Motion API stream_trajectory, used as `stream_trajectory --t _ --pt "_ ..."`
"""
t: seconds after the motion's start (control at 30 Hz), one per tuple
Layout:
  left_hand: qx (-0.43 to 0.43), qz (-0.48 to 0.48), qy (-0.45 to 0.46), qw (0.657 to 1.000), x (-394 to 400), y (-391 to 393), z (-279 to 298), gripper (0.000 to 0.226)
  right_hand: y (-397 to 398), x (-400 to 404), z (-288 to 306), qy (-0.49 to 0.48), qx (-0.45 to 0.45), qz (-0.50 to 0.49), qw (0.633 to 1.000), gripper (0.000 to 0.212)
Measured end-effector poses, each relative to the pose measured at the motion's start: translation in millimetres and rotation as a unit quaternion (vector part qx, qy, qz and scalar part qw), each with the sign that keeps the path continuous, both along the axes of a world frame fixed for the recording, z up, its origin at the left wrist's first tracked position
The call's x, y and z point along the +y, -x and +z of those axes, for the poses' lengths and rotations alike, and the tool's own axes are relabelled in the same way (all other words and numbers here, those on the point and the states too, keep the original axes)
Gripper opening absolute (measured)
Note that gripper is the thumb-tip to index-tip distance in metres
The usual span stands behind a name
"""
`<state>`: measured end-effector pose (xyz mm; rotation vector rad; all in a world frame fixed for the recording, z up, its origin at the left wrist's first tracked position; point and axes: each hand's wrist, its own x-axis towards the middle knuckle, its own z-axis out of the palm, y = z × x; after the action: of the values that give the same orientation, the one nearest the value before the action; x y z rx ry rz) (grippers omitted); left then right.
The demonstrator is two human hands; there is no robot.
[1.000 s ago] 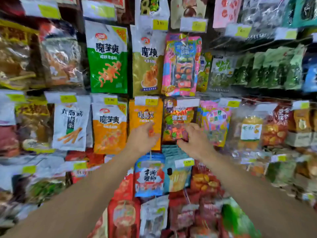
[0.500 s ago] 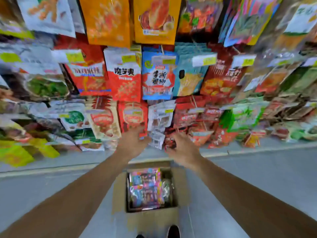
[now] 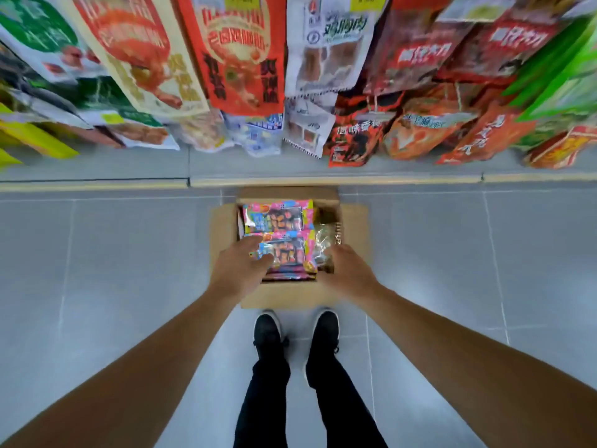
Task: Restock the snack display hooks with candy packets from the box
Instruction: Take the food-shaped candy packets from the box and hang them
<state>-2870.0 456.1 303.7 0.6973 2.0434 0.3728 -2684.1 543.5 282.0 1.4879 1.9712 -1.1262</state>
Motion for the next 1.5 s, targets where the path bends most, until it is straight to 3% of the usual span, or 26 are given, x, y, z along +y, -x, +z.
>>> stream_trajectory --t 0.1,0.3,0.43,0.6,0.77,0.9,0.97,1.13,1.23,1.4,1.5 --pt "-0.007 0.018 0.002 1.0 -4.6 -5.5 -26.6 0.039 -6.3 5.1 -27.1 0.003 -0.008 0.009 1.0 0.042" --pt "-0.052 0.086 0.031 0.994 -23.7 -13.2 -138.9 0.043 6.3 6.8 -143.7 0.032 -0.029 0.076 0.996 0.051" --pt "-0.072 0.13 0.042 0.988 -23.5 -7.1 -217.0 0.019 32.2 12.9 -219.9 0.021 -0.024 0.139 0.99 0.052" --pt "-0.088 0.201 0.041 0.975 -20.1 4.0 -308.2 0.044 77.6 25.0 -303.1 -0.047 0.013 0.228 0.973 0.053" --pt "-0.106 0.242 0.062 0.963 -33.4 -0.5 -371.2 0.026 105.1 41.1 -365.8 -0.072 -0.028 0.301 0.951 0.076" --pt "-0.12 0.27 0.06 0.954 -35.5 -5.6 -388.2 0.028 104.1 41.5 -381.1 -0.185 -0.033 0.314 0.931 0.061" --pt "-0.13 0.285 0.06 0.948 -33.1 -8.4 -391.3 0.04 101.5 43.5 -378.4 -0.211 0.003 0.292 0.933 0.05" --pt "-0.148 0.335 0.055 0.929 -22.3 -14.9 -377.5 0.05 80.4 57.0 -359.0 -0.121 0.053 0.186 0.974 0.014" --pt "-0.161 0.347 0.043 0.923 -16.7 -20.1 -369.2 0.072 62.5 64.7 -333.9 -0.136 0.049 0.099 0.984 0.018" --pt "-0.189 0.356 0.003 0.915 3.2 -29.2 -340.5 0.085 39.4 76.0 -294.7 -0.147 0.128 -0.036 0.98 0.019" --pt "-0.221 0.341 -0.05 0.912 12.9 -34.7 -328.4 0.062 32.5 75.9 -277.3 -0.127 0.154 -0.13 0.971 0.02"
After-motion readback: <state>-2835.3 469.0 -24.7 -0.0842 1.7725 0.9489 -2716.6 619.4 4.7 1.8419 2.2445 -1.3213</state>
